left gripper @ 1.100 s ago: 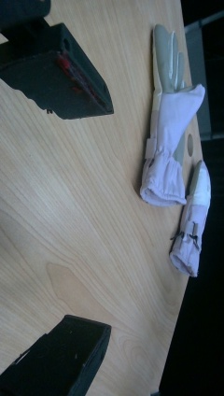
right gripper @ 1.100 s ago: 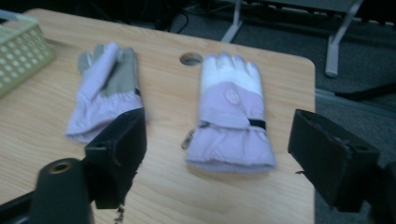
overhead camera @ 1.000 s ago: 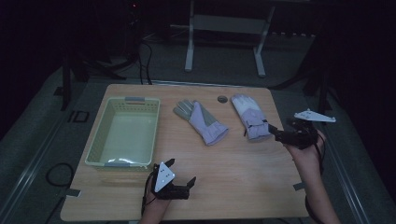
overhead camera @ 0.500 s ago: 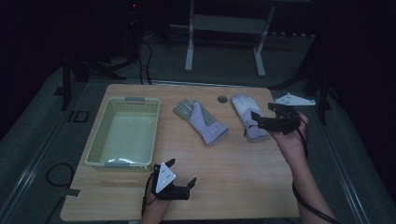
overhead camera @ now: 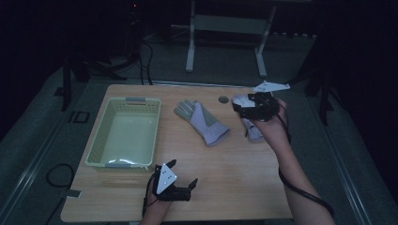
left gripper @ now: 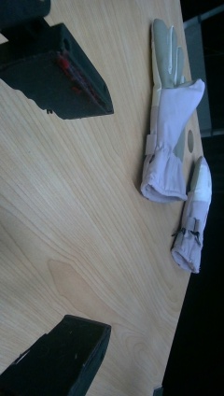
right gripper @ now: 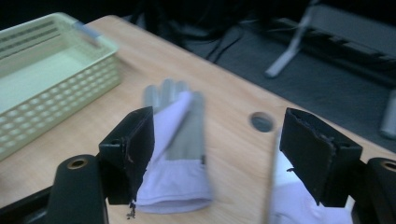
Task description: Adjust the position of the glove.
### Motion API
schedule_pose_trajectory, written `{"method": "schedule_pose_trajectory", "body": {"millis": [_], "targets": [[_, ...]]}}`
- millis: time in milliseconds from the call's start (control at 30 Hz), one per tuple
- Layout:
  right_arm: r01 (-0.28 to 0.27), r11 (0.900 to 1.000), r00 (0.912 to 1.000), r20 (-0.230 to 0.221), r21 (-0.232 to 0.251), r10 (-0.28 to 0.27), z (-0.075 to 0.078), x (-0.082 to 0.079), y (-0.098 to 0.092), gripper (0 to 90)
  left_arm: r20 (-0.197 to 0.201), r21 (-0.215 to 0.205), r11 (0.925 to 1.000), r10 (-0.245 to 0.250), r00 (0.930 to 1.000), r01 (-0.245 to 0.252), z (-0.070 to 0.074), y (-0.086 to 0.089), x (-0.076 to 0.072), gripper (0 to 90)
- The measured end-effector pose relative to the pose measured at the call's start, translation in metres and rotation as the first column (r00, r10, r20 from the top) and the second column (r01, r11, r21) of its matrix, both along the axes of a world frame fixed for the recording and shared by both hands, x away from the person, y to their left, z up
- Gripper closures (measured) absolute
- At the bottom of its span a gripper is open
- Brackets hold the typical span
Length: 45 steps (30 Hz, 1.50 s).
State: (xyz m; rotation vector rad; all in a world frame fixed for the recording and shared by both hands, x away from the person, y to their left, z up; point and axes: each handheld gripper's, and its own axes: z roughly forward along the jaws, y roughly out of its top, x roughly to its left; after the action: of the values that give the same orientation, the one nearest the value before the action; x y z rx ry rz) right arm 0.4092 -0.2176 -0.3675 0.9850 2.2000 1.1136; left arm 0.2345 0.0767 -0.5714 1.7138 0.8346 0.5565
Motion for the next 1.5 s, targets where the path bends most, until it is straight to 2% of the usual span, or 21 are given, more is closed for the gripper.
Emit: {"method": "schedule_pose_trajectory", "body": {"millis": [133, 300, 533, 600, 800, 833, 867, 933, 967, 1000, 1133, 1233, 1300, 1500], "targets": [[-0.016, 1.0, 0.9997, -0.017, -0.001, 0.016, -0.004, 0.011, 0.013, 29.1, 0.006, 0.007, 1.0, -0.001, 1.0, 0.001, 0.0, 0.0, -0.001, 0.1], [-0.047, 0.999, 0.9966, -0.067, 0.007, 0.048, -0.015, 0.025, 0.031, 31.2, 0.003, 0.004, 1.0, -0.007, 1.0, 0.007, 0.0, 0.0, 0.0, 0.1], [-0.055, 0.996, 0.9917, -0.119, -0.066, 0.047, -0.044, 0.043, 0.056, 33.0, 0.005, 0.005, 0.9999, -0.009, 0.9999, 0.009, 0.0, 0.0, -0.001, 0.1], [-0.051, 0.995, 0.9909, -0.128, -0.083, 0.041, -0.052, 0.048, 0.061, 35.9, 0.005, 0.005, 0.9999, -0.01, 0.9999, 0.01, 0.0, 0.0, -0.001, 0.1], [-0.065, 0.993, 0.9839, -0.173, -0.1, 0.047, -0.07, 0.062, 0.073, 36.0, 0.005, 0.001, 0.9999, -0.012, 0.9999, 0.012, 0.0, 0.0, 0.0, 0.0], [-0.074, 0.992, 0.9798, -0.192, -0.1, 0.053, -0.075, 0.066, 0.076, 36.3, 0.005, 0.001, 0.9999, -0.011, 0.9999, 0.011, 0.0, 0.0, -0.001, 0.0], [-0.073, 0.99, 0.9774, -0.206, -0.125, 0.046, -0.083, 0.072, 0.08, 39.5, 0.005, 0.001, 0.9999, -0.011, 0.9999, 0.011, 0.0, 0.0, -0.001, 0.0], [-0.066, 0.989, 0.9773, -0.208, -0.136, 0.037, -0.086, 0.074, 0.081, 40.6, 0.006, 0.002, 0.9999, -0.012, 0.9999, 0.012, 0.0, 0.0, -0.001, 0.1], [-0.072, 0.987, 0.9719, -0.233, -0.146, 0.037, -0.093, 0.079, 0.083, 42.5, 0.004, -0.001, 0.9999, -0.013, 0.9999, 0.013, 0.0, 0.0, 0.0, 0.1], [-0.062, 0.986, 0.9724, -0.232, -0.155, 0.025, -0.096, 0.082, 0.084, 44.4, 0.002, -0.003, 0.9999, -0.014, 0.9999, 0.014, 0.0, 0.0, 0.0, 0.1], [-0.077, 0.984, 0.963, -0.267, -0.158, 0.033, -0.106, 0.091, 0.086, 47.4, -0.001, -0.01, 0.9998, -0.016, 0.9999, 0.016, 0.0, 0.0, 0.0, 0.1], [-0.072, 0.987, 0.9612, -0.274, -0.142, 0.031, -0.112, 0.095, 0.085, 51.2, 0.005, -0.003, 0.9999, -0.017, 0.9998, 0.017, 0.0, 0.0, -0.001, 0.1], [-0.068, 0.985, 0.9593, -0.282, -0.157, 0.021, -0.119, 0.098, 0.086, 53.4, 0.005, -0.003, 0.9998, -0.017, 0.9998, 0.017, 0.0, 0.0, -0.001, 0.1], [-0.072, 0.979, 0.9501, -0.312, -0.19, 0.009, -0.14, 0.105, 0.09, 52.8, 0.005, -0.004, 0.9999, -0.012, 0.9999, 0.012, 0.0, 0.0, -0.001, 0.1]]}}
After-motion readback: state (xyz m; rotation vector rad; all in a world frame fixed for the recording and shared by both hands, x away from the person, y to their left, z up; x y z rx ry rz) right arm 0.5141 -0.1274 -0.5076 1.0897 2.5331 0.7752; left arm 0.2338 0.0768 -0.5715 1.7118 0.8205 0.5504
